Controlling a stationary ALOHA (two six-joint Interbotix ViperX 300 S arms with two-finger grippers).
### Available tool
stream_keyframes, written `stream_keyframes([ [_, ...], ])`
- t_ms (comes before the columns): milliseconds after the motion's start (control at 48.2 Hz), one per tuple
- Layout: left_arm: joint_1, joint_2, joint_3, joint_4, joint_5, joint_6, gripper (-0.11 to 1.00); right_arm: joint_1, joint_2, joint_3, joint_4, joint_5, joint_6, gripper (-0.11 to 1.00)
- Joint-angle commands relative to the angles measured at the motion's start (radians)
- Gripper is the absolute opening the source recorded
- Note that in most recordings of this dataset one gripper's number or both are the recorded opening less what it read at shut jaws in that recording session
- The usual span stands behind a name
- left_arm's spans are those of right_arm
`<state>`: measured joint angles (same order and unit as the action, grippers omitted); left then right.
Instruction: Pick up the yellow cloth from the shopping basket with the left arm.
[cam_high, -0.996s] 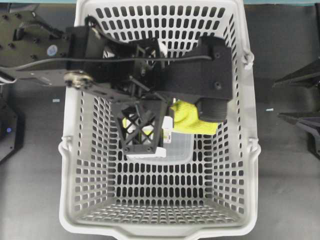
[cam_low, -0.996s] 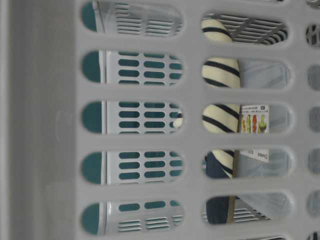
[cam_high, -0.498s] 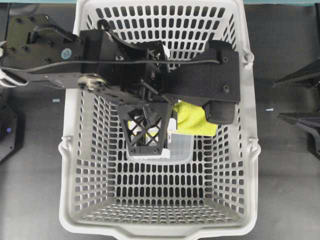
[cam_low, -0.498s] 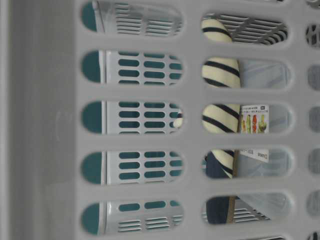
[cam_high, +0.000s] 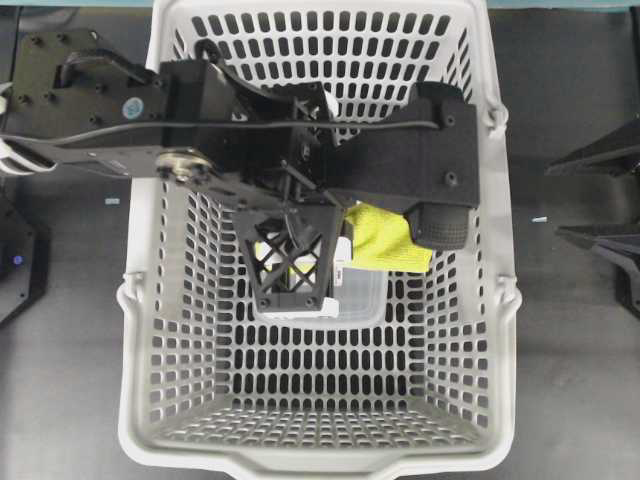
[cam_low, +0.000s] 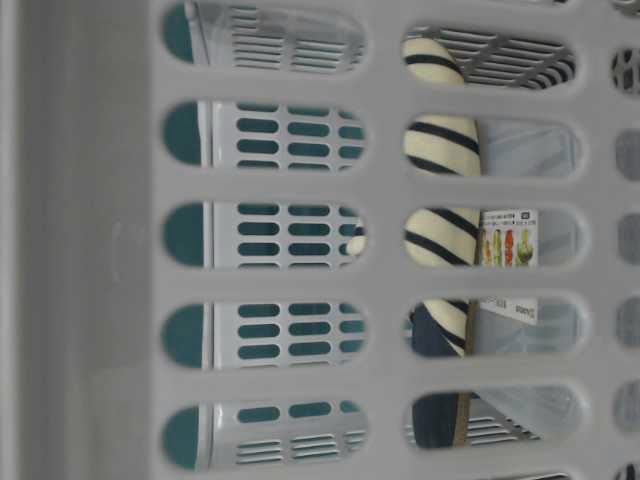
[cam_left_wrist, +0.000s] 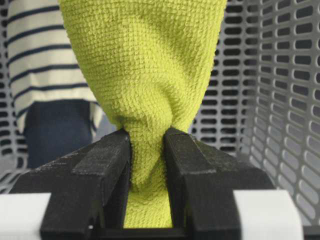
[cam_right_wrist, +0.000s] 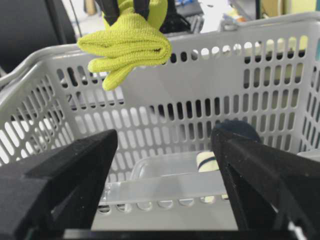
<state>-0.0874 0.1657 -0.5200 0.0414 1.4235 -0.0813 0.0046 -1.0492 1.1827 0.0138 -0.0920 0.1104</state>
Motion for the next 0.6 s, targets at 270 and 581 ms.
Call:
stream_keyframes([
  [270,-0.003,-0.018,-0.017,0.003,-0.002,0.0,0.19,-0.002,0.005,-0.009,0.003,-0.009,0.002,0.73],
  [581,-0.005,-0.018,-0.009,0.003,-0.002,0.002,0.19,0.002,0.0,-0.011,0.003,-0.014,0.002,0.73],
])
